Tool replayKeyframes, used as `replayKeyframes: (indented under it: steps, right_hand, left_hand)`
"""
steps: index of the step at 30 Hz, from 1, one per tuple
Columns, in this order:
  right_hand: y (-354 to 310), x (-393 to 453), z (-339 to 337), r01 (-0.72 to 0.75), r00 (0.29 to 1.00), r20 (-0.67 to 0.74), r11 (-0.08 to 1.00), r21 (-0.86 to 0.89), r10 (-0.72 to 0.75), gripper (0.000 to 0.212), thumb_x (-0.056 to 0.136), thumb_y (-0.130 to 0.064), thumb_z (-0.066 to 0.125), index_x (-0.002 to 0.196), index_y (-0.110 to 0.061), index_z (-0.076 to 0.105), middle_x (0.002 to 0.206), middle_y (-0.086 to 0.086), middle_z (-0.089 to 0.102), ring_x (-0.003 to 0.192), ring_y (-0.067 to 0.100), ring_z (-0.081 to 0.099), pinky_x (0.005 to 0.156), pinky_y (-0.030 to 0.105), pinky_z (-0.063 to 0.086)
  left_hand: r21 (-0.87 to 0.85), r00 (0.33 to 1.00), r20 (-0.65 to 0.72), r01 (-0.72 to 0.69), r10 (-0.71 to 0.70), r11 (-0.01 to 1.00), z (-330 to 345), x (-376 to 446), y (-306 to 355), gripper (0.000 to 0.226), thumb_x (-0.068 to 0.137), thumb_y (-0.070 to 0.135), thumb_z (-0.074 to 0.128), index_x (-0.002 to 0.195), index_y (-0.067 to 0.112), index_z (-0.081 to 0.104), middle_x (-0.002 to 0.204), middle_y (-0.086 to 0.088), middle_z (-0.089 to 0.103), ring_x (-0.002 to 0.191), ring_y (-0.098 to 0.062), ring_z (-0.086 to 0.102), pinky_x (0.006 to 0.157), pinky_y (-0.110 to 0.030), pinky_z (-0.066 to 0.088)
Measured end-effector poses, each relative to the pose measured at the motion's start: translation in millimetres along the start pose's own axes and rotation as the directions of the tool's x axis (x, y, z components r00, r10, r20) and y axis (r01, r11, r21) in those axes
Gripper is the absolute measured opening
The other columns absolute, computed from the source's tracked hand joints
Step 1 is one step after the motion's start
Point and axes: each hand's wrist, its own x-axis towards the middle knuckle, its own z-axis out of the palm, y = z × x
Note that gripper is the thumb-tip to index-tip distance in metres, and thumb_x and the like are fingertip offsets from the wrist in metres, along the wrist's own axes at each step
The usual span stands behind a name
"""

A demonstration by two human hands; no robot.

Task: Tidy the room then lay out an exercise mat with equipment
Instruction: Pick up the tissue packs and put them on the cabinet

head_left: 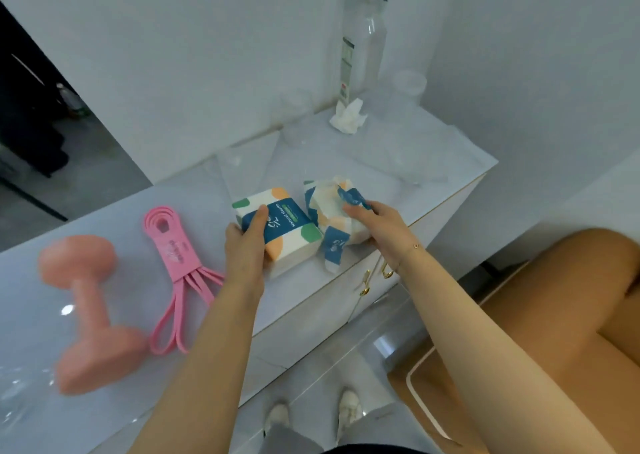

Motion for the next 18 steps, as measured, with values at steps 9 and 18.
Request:
replayKeyframes:
  steps: [9, 18]
  right_hand:
    - [14.8, -24.6, 21.0, 0.140, 0.925, -0.314, 0.961, -0.238, -0.212, 0.055, 0.087, -0.026, 0.066, 0.137, -0.020, 0.044, 0.138, 0.001, 0.043, 0.112, 0.009, 0.046, 0.091, 0.023, 0.041]
    - [2.4, 16.5, 46.5, 0.141, 0.947, -0.270, 0.980, -0.140, -0.174, 0.051, 0.087, -0.011, 0.065, 0.135, -0.009, 0.047, 0.129, 0.008, 0.057, 0.115, 0.018, 0.056, 0.092, 0.021, 0.043]
  left_hand:
    - [0.725, 0.790, 0.414, -0.586, 0.452, 0.360, -16.6, -21.0, 3.3, 0.084, 0.076, 0.048, 0.071, 0.146, 0.038, 0.027, 0.159, 0.004, -0.002, 0.145, -0.018, -0.003, 0.117, -0.039, 0.008]
    - [0.724, 0.720, 0.517, -0.656, 0.463, 0.211, -11.5, 20.6, 4.0, 0.072, 0.088, 0.036, 0.064, 0.149, 0.022, 0.029, 0.160, -0.009, 0.003, 0.146, -0.031, -0.008, 0.118, -0.043, 0.006]
